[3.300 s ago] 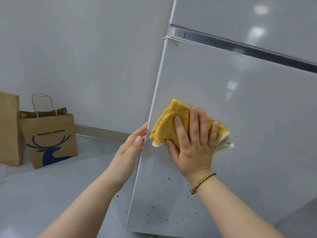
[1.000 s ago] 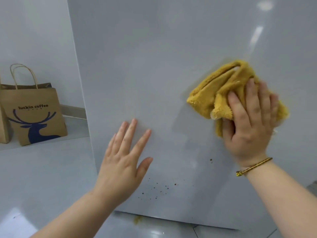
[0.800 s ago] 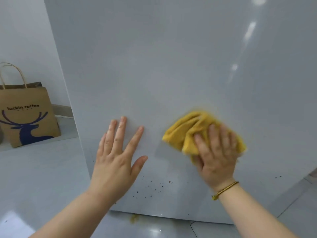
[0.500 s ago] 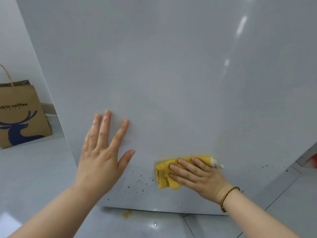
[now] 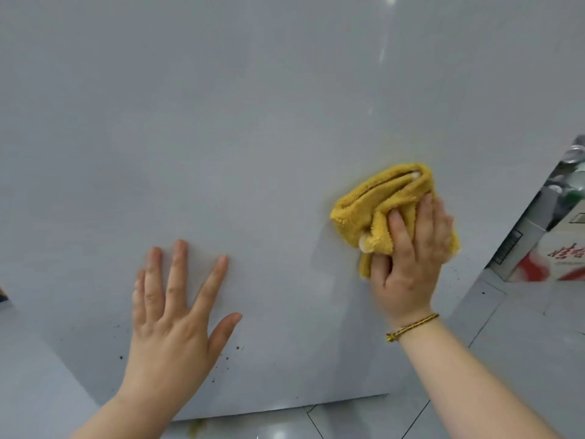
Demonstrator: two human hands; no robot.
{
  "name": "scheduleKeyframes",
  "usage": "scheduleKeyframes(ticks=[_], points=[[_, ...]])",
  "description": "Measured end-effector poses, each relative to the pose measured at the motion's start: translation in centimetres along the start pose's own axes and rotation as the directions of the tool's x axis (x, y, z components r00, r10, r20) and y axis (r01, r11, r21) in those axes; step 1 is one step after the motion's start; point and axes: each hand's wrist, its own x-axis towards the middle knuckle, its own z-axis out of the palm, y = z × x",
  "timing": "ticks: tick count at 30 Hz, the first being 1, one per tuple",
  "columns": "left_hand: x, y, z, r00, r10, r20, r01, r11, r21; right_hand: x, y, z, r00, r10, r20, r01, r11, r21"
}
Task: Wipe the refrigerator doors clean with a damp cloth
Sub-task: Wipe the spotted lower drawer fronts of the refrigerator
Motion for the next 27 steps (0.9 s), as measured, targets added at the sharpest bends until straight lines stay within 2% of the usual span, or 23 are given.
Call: scheduleKeyframes(ticks=[1, 3, 5, 7, 9, 10, 11, 12, 14, 16, 18, 19, 21, 24, 26, 27], points=[[0.0, 0.0, 0.0, 1.000, -0.003, 0.004, 0.003, 1.000, 0.016, -2.1, -0.6, 0.1, 0.999, -0.020, 0.034, 0.020, 1.000, -0.009], [0.1, -0.1, 0.1, 1.000, -0.003, 0.005, 0.002, 0.999, 0.046, -6.3, -0.9, -0.2, 0.968, -0.181, 0.172, 0.188, 0.982, -0.022], [0.0, 0.0, 0.2, 1.000, -0.004, 0.004, 0.003, 0.999, 0.054, -9.2, 0.1, -0.8, 0.860, -0.421, 0.288, 0.438, 0.899, 0.005], [0.0, 0.2, 0.1, 1.000, -0.009, 0.007, 0.008, 0.998, 0.062, -9.9, 1.3, -1.3, 0.742, -0.577, 0.341, 0.608, 0.794, 0.021], [-0.1, 0.5, -0.3, 0.999, -0.036, 0.013, 0.035, 0.997, 0.069, -8.9, 1.9, -1.8, 0.692, -0.618, 0.374, 0.659, 0.752, 0.021], [-0.1, 0.8, -0.6, 0.999, -0.038, 0.008, 0.037, 0.998, 0.054, -8.1, 2.1, -2.0, 0.704, -0.604, 0.374, 0.649, 0.761, 0.008], [-0.1, 1.2, -0.7, 1.000, -0.019, 0.000, 0.019, 0.999, 0.035, -7.0, 2.2, -2.1, 0.752, -0.557, 0.353, 0.600, 0.800, -0.015], [-0.1, 1.6, -0.8, 1.000, 0.021, -0.010, -0.021, 1.000, 0.018, -5.7, 2.3, -2.2, 0.830, -0.464, 0.310, 0.498, 0.866, -0.039], [-0.2, 2.6, -0.5, 0.992, 0.121, -0.018, -0.121, 0.993, -0.011, -2.7, 2.4, -1.9, 0.964, -0.179, 0.197, 0.194, 0.979, -0.061], [-0.1, 3.5, -0.1, 0.987, 0.159, 0.003, -0.159, 0.987, -0.024, -0.6, 2.3, -1.6, 0.992, 0.049, 0.114, -0.044, 0.998, -0.045], [-0.1, 3.9, 0.4, 0.987, 0.157, 0.034, -0.157, 0.988, -0.004, -0.7, 1.4, -1.0, 0.968, 0.246, 0.057, -0.246, 0.969, -0.008], [-0.1, 3.9, 0.5, 0.986, 0.159, 0.044, -0.159, 0.987, 0.009, -1.3, 0.9, -0.8, 0.925, 0.380, 0.012, -0.380, 0.925, 0.016], [-0.1, 3.6, 0.6, 0.985, 0.164, 0.055, -0.166, 0.986, 0.025, -3.1, -0.1, -0.6, 0.752, 0.655, -0.073, -0.650, 0.756, 0.079], [-0.2, 3.4, 0.8, 0.981, 0.185, 0.066, -0.188, 0.981, 0.042, -7.2, -0.9, -0.7, 0.337, 0.939, -0.073, -0.915, 0.345, 0.211], [-0.2, 3.5, 0.8, 0.981, 0.179, 0.072, -0.182, 0.982, 0.042, -9.4, -1.7, -0.9, 0.082, 0.997, -0.006, -0.956, 0.081, 0.282], [-0.2, 3.6, 0.8, 0.981, 0.173, 0.083, -0.177, 0.983, 0.044, -9.9, -1.9, -1.0, -0.010, 1.000, 0.003, -0.953, -0.011, 0.303]])
